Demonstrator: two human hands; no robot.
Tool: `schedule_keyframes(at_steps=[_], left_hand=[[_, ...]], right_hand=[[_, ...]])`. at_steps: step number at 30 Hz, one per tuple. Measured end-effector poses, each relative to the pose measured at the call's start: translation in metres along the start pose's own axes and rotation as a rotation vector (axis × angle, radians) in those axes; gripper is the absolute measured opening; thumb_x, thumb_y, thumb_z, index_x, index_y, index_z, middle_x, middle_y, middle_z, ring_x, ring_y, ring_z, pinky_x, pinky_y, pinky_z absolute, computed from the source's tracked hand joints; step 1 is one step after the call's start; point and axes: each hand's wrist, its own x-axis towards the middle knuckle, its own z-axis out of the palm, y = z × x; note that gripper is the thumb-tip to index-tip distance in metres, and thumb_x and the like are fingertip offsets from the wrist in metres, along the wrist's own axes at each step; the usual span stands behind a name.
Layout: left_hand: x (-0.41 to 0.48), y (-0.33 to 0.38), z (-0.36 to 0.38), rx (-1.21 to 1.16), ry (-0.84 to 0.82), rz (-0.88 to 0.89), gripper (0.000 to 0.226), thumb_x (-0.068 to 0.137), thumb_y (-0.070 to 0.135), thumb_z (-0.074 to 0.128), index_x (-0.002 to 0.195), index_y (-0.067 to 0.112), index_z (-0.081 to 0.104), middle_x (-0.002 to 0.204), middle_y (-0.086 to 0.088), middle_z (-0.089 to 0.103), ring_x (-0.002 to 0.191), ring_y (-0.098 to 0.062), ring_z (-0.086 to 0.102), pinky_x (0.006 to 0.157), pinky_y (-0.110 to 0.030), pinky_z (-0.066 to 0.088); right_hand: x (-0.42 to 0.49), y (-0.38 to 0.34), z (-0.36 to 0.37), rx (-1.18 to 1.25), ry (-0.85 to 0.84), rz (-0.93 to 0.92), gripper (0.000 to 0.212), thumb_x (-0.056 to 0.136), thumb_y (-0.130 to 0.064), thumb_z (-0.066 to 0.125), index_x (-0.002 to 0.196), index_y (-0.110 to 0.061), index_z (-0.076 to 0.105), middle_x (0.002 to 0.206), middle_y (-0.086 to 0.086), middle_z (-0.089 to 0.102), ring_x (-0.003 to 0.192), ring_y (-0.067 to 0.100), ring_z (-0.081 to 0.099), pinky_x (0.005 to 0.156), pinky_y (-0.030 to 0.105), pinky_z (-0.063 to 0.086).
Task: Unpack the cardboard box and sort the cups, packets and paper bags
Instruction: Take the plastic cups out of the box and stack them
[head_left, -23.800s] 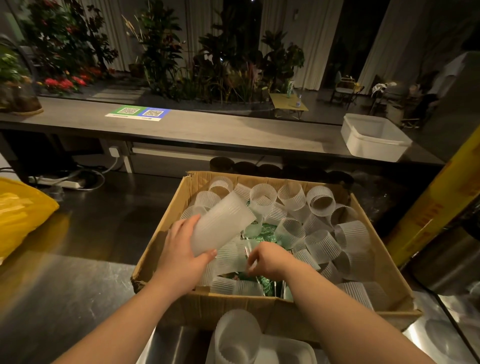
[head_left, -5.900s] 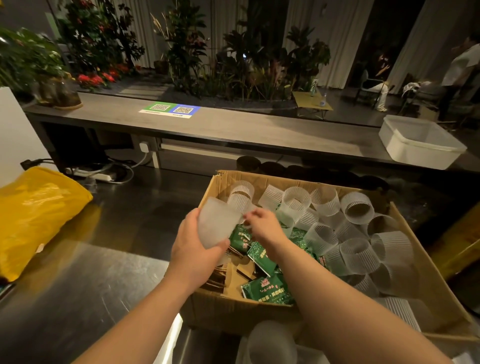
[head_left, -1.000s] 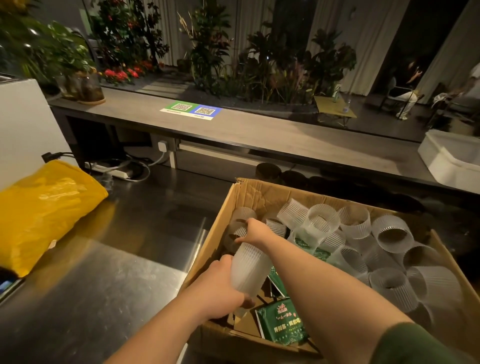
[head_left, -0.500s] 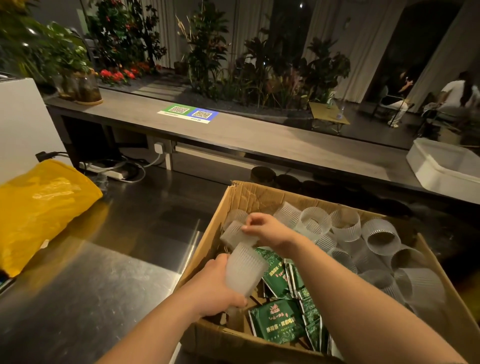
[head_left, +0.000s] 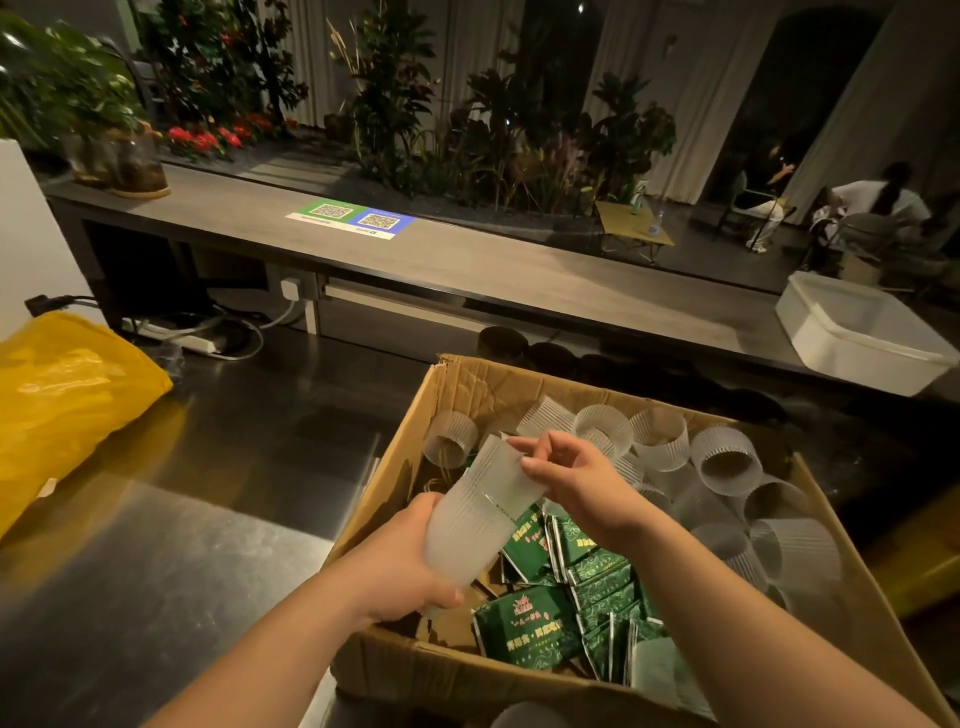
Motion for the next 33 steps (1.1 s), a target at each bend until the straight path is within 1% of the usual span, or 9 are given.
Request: schedule_keyframes(at_steps=[7,9,11,14,18,21,26,30,33], left_hand=[[-0.002,0.001,-0.001,-0.057,0.007,0.008,0.09,0.075,0.029,0.088,0.135,0.047,0.023,0.123,0.018,0.041,0.112,-0.016,0.053,0.088,-0.032,0.061],[0.0,0.0,-0.002,-0.076,0.004,0.01,0.093,0.074,0.029,0.088,0.136,0.048,0.022,0.124,0.017,0.042,0.113,-0.017,0.054,0.088,-0.033,0.062],[0.001,-0.002,-0.001,-0.08,0.006,-0.003,0.092,0.073,0.032,0.089,0.134,0.049,0.022,0.124,0.017,0.044,0.112,-0.017,0.055,0.089,-0.034,0.062],[0.002,-0.004,0.0,-0.07,0.018,-0.04,0.088,0.071,0.042,0.089,0.132,0.045,0.025,0.123,0.017,0.044,0.112,-0.014,0.054,0.09,-0.035,0.061],[0.004,-0.004,0.002,-0.012,0.007,-0.073,0.089,0.071,0.047,0.086,0.136,0.041,0.027,0.122,0.016,0.046,0.11,-0.013,0.054,0.089,-0.033,0.06],[0.006,-0.003,0.002,-0.015,-0.007,-0.101,0.087,0.077,0.035,0.086,0.14,0.041,0.026,0.122,0.015,0.048,0.109,-0.014,0.058,0.082,-0.03,0.062],[0.01,-0.004,0.001,-0.058,0.012,-0.113,0.083,0.078,0.035,0.086,0.138,0.044,0.029,0.121,0.018,0.05,0.107,-0.009,0.055,0.065,-0.017,0.048],[0.009,-0.008,0.001,-0.054,0.02,-0.099,0.089,0.071,0.043,0.089,0.139,0.044,0.031,0.123,0.018,0.051,0.112,-0.009,0.054,0.08,-0.02,0.047],[0.009,-0.007,0.001,-0.029,0.027,-0.116,0.088,0.072,0.041,0.089,0.136,0.046,0.03,0.12,0.018,0.051,0.11,-0.01,0.054,0.089,-0.028,0.051]], right_hand=[[0.0,-0.004,0.007,-0.146,-0.109,0.031,0.015,0.079,-0.027,0.072,0.07,-0.023,0.061,0.139,-0.009,0.061,0.132,0.014,0.052,0.114,0.052,0.042],[-0.001,0.0,0.013,-0.173,-0.199,0.072,0.02,0.085,-0.036,0.067,0.09,-0.017,0.064,0.14,-0.009,0.058,0.13,0.012,0.052,0.113,0.042,0.042],[0.0,0.003,0.018,-0.128,-0.274,0.123,0.047,0.092,-0.046,0.058,0.117,-0.006,0.059,0.132,-0.003,0.058,0.122,0.015,0.054,0.106,0.034,0.042],[0.022,-0.001,0.021,-0.166,-0.132,0.138,0.038,0.103,-0.043,0.052,0.124,-0.012,0.058,0.127,0.002,0.064,0.122,0.021,0.06,0.106,0.037,0.047],[0.083,-0.005,0.036,-0.693,0.155,0.037,0.022,0.101,-0.021,0.06,0.123,-0.016,0.062,0.118,0.0,0.065,0.112,0.019,0.064,0.096,0.035,0.056],[0.124,-0.001,0.051,-0.772,0.165,0.069,0.038,0.102,-0.015,0.056,0.14,-0.015,0.055,0.138,0.006,0.06,0.124,0.023,0.059,0.098,0.032,0.052],[0.156,0.01,0.062,-1.013,-0.022,0.293,0.057,0.104,-0.022,0.055,0.155,-0.012,0.031,0.159,0.015,0.037,0.15,0.038,0.03,0.122,0.054,0.029],[0.156,0.016,0.072,-1.166,-0.01,0.233,0.066,0.095,-0.013,0.069,0.15,-0.013,0.033,0.143,0.013,0.052,0.129,0.032,0.056,0.104,0.043,0.052],[0.153,0.01,0.071,-1.052,0.078,0.113,0.067,0.089,-0.014,0.076,0.145,-0.015,0.04,0.136,0.008,0.056,0.123,0.027,0.06,0.1,0.04,0.055]])
